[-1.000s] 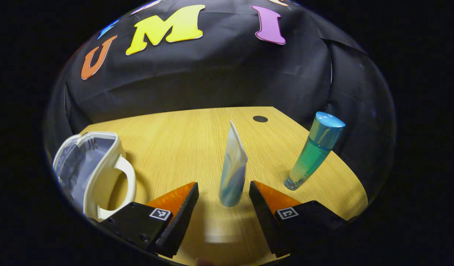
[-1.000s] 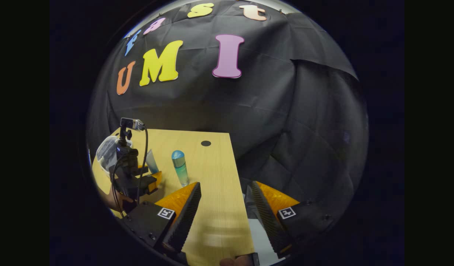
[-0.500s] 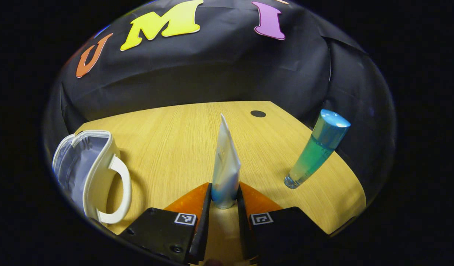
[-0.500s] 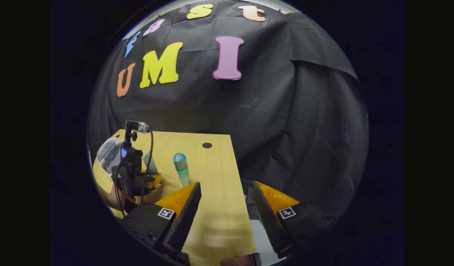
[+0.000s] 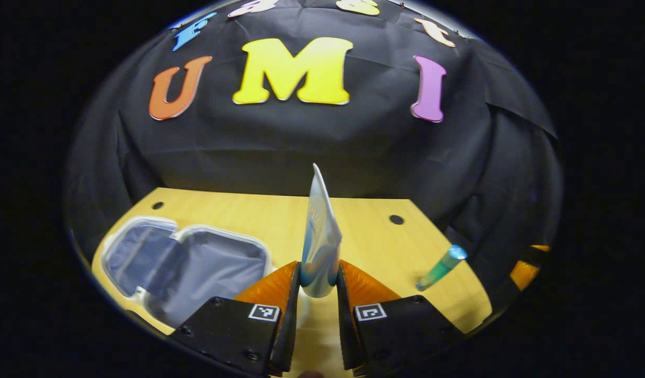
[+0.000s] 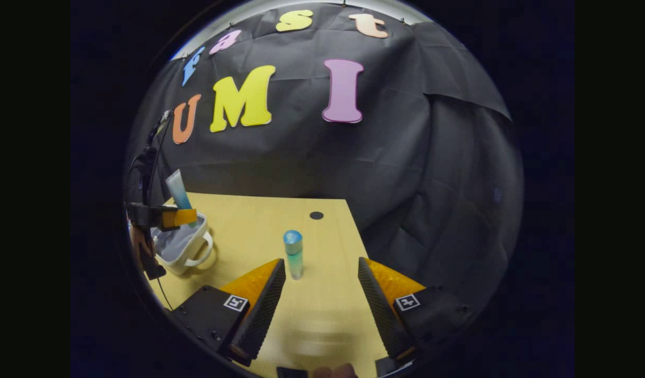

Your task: First open the suitcase, pack the skin care products into it, and then close the suitcase.

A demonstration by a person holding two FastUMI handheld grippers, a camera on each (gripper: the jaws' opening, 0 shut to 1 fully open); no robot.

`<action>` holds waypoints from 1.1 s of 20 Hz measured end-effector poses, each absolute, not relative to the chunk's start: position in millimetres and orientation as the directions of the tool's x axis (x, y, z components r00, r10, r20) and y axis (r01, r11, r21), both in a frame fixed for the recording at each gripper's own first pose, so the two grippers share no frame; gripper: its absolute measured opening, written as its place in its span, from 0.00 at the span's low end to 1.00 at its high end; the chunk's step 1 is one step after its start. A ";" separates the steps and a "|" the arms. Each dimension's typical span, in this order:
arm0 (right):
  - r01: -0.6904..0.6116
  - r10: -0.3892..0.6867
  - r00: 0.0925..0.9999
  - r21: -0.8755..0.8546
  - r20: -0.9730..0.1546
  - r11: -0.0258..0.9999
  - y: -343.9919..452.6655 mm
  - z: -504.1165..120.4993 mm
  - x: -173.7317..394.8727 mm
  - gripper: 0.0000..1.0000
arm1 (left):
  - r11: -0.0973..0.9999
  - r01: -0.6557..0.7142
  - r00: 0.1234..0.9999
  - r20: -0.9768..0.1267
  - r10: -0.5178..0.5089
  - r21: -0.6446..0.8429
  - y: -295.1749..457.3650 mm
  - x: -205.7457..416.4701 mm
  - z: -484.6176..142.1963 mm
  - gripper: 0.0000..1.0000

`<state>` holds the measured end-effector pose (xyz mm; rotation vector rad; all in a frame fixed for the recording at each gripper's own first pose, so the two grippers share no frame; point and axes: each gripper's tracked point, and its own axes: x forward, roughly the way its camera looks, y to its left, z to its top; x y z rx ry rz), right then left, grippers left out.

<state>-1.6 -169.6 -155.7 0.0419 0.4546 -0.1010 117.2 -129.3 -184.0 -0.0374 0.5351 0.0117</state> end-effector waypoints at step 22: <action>0.212 -0.185 0.892 0.020 -0.413 0.977 -179.4 -138.8 -27.1 0.83 | 0.824 -0.225 0.136 -0.820 0.556 0.521 68.8 65.0 -333.3 0.41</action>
